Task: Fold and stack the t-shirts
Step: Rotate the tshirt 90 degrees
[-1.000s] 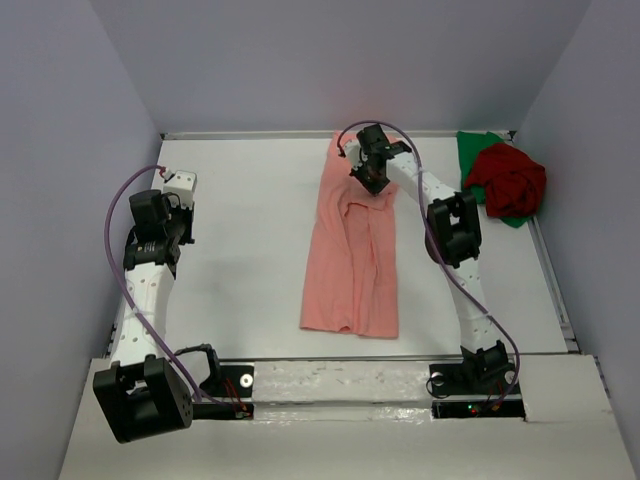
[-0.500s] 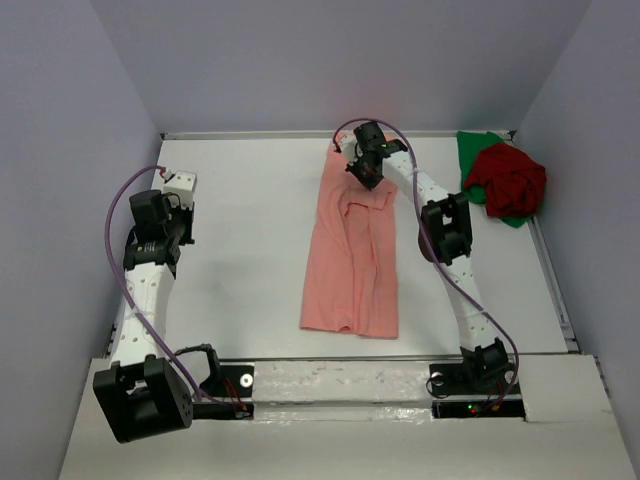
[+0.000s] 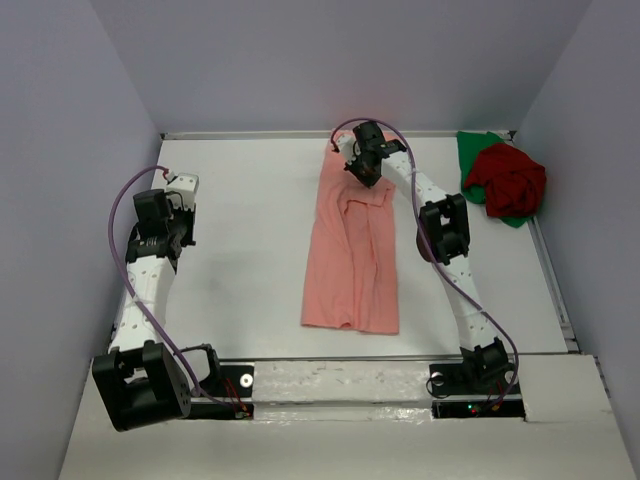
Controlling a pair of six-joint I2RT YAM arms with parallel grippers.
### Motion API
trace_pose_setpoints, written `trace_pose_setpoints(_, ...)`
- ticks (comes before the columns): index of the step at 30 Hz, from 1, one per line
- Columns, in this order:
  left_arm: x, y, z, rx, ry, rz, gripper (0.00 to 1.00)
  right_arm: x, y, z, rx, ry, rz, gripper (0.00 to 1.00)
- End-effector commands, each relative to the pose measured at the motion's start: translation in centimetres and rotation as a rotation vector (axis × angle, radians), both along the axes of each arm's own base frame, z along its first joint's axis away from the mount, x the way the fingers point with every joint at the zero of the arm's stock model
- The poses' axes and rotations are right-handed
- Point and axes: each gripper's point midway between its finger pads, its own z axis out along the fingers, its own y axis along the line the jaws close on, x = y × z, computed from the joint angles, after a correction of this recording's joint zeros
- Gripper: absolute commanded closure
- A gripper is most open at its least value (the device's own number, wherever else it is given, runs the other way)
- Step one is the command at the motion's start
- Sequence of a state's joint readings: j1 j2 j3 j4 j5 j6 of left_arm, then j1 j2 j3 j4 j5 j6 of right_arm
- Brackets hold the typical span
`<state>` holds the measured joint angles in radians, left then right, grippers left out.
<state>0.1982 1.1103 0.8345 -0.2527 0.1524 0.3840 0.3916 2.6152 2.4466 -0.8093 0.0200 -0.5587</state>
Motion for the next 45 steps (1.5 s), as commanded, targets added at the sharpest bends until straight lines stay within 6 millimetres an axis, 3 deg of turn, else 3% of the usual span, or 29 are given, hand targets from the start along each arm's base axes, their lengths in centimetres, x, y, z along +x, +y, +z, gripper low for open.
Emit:
trace_pose_setpoints(1,0.7,0.7,2.3,0.033,-0.05,0.013,1.0,2.0,1.1,-0.5,0.047,-0.056,0.053,1.0)
trace_pose_setpoints(13,0.5,1.5,1.5,0.06,-0.015,0.045,1.0,4.1,3.7,0.2,0.12,-0.145,0.167,1.0)
trace_pose_setpoints(20,0.5,1.7,1.0,0.063,0.002,0.048,1.0,3.5,6.1,0.2,0.138,-0.155,0.235,1.0)
trace_pose_setpoints(26,0.6,1.6,1.0,0.061,0.005,0.044,1.0,3.3,6.6,0.2,0.126,-0.163,0.263,1.0)
trace_pose_setpoints(31,0.5,1.6,1.3,0.06,-0.006,0.045,1.0,3.8,5.7,1.7,0.088,-0.202,0.237,1.0)
trace_pose_setpoints(34,0.6,1.3,1.9,0.052,-0.023,0.037,1.0,3.9,4.9,4.2,0.056,-0.251,0.225,1.0)
trace_pose_setpoints(40,0.3,0.4,3.5,0.028,-0.073,0.007,0.98,4.2,3.0,11.6,0.013,-0.38,0.157,1.0)
trace_pose_setpoints(41,0.3,0.3,3.8,0.024,-0.081,0.001,0.98,4.0,2.8,12.7,0.012,-0.394,0.148,1.0)
trace_pose_setpoints(42,0.4,0.1,4.1,0.017,-0.089,-0.007,0.99,3.6,2.5,15.1,0.02,-0.427,0.138,1.0)
trace_pose_setpoints(43,0.4,-0.4,4.5,0.003,-0.101,-0.031,1.0,3.1,2.1,15.3,0.014,-0.419,0.133,1.0)
trace_pose_setpoints(44,0.5,-0.7,4.9,-0.003,-0.104,-0.047,1.0,2.5,1.6,17.9,0.022,-0.454,0.122,1.0)
trace_pose_setpoints(45,0.6,-1.0,5.0,-0.011,-0.105,-0.06,1.0,2.0,1.3,18.8,0.025,-0.46,0.115,1.0)
